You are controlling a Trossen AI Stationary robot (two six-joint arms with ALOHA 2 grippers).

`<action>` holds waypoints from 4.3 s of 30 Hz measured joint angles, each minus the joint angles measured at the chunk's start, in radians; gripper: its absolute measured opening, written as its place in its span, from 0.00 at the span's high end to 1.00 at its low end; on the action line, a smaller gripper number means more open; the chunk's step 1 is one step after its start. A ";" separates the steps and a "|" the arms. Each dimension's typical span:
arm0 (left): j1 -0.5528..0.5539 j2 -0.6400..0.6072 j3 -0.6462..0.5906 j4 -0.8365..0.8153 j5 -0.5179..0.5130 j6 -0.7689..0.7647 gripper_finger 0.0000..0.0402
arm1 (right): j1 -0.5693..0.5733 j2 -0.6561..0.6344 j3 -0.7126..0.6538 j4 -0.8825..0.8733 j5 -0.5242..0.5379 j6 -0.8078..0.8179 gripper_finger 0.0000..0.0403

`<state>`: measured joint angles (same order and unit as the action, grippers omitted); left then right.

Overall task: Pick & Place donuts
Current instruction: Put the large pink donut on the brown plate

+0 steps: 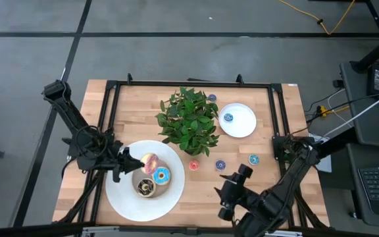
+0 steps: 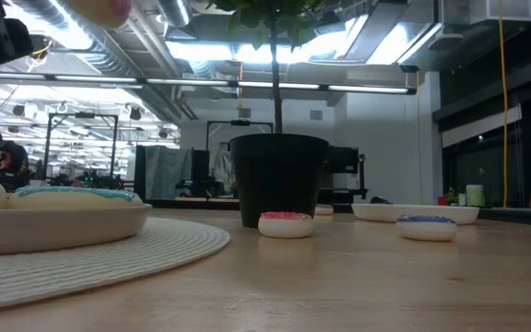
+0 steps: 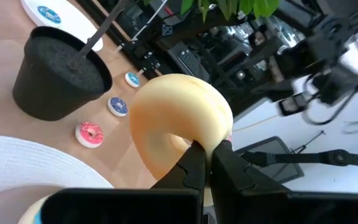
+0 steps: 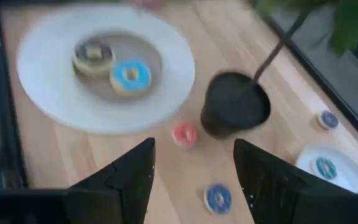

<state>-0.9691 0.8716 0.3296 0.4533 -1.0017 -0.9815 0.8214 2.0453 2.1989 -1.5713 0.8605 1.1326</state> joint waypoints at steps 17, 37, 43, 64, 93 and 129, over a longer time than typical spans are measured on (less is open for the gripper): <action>0.002 -0.013 -0.007 0.021 0.008 0.000 0.99 | 0.027 -0.494 -1.125 0.635 -0.112 0.095 0.46; 0.002 -0.012 -0.043 0.018 -0.079 -0.027 0.99 | -0.442 -1.082 -2.020 1.595 -0.279 -0.440 0.46; 0.002 -0.012 -0.043 0.020 -0.081 -0.027 0.99 | -0.559 -1.166 -2.151 1.766 -0.304 -0.517 0.46; 0.002 -0.012 -0.043 0.022 -0.086 -0.027 0.99 | -1.080 -1.234 -2.193 1.963 -0.447 -0.897 0.46; 0.001 -0.012 -0.168 0.198 -0.117 0.108 0.99 | -1.447 -1.389 -2.193 2.078 -0.679 -0.980 0.46; 0.028 -0.004 -0.315 0.273 0.408 0.088 0.99 | -1.447 -1.389 -2.193 2.051 -0.678 -0.981 0.46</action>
<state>-0.9408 0.8678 0.0150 0.7263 -0.5938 -0.8936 -0.6254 0.6568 0.0063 0.4802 0.1822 0.1514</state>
